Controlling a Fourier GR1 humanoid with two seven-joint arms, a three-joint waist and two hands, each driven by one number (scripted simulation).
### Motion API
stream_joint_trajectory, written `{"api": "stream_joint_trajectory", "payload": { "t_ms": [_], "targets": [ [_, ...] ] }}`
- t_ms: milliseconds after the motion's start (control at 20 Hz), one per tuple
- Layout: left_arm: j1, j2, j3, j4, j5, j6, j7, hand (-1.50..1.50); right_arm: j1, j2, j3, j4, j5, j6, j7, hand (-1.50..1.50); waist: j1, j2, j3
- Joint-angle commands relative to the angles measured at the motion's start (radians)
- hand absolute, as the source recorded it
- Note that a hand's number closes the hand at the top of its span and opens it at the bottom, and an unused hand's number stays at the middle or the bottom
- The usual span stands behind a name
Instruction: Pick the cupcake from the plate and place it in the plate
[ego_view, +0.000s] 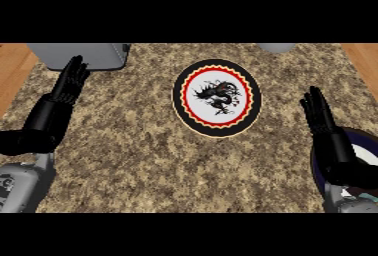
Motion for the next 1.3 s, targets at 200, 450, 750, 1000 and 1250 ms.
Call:
{"api": "stream_joint_trajectory", "payload": {
  "t_ms": [200, 450, 750, 1000, 1250],
  "targets": [
    [0.013, 0.021, 0.042, 0.004, -0.003, 0.034, 0.072, 0.00, 0.039, -0.073, 0.117, -0.308, 0.122, 0.157, -0.470, 1.50, -0.029, -0.007, -0.002],
    [0.062, 0.049, 0.086, 0.006, 0.038, 0.015, 0.095, 0.00, 0.253, -0.083, -0.083, -0.189, 0.452, -0.241, -0.587, 1.50, -0.065, 0.008, 0.000],
    [0.036, 0.026, 0.072, 0.002, 0.046, 0.005, 0.103, 0.00, 0.344, 0.140, -0.032, -0.098, 0.082, -0.119, -1.105, -1.50, -0.027, 0.019, 0.005],
    [0.023, 0.033, 0.080, -0.024, 0.041, 0.022, 0.155, 0.00, 0.498, 0.116, -0.170, -0.097, -0.062, 0.031, -1.366, -1.50, -0.043, 0.013, 0.001],
    [0.004, 0.027, 0.079, -0.029, 0.044, 0.012, 0.178, 0.00, 0.657, 0.104, -0.301, -0.129, -0.055, 0.036, -1.383, -1.50, -0.033, 0.017, -0.003]
  ]
}}
